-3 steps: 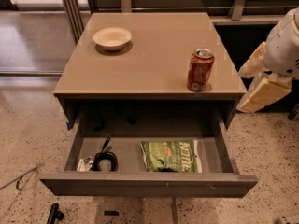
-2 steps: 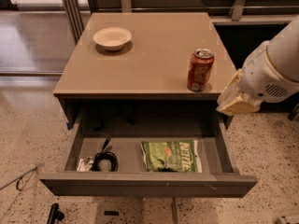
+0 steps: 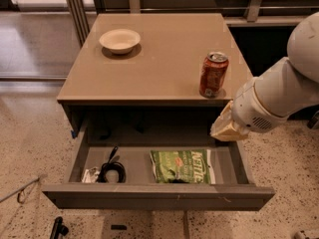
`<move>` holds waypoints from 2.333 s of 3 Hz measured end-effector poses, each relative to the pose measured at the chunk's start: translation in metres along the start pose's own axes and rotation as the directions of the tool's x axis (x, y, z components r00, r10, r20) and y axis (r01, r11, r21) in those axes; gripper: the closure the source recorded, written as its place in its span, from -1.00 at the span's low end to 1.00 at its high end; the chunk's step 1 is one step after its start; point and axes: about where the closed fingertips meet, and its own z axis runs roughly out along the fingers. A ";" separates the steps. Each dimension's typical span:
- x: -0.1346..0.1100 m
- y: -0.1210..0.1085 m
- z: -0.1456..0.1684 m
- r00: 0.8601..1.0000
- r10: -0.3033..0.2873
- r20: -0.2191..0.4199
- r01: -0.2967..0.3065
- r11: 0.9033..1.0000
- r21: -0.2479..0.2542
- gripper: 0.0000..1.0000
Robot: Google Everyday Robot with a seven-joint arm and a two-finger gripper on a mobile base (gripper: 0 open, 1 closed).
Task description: Pick green jalapeno chip bag from top drawer and place on counter
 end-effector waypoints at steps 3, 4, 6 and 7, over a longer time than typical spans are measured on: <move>-0.010 0.018 0.062 0.992 -0.020 0.123 0.018 1.000 0.024 1.00; -0.029 0.030 0.096 0.982 -0.052 0.183 0.052 0.999 0.003 1.00; -0.020 0.025 0.109 0.981 -0.052 0.185 0.049 0.999 0.019 1.00; -0.009 0.015 0.134 0.979 -0.040 0.200 0.037 0.999 0.016 1.00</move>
Offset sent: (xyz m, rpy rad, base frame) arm 0.0042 0.0241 -0.0549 0.1024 -0.0868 -0.0066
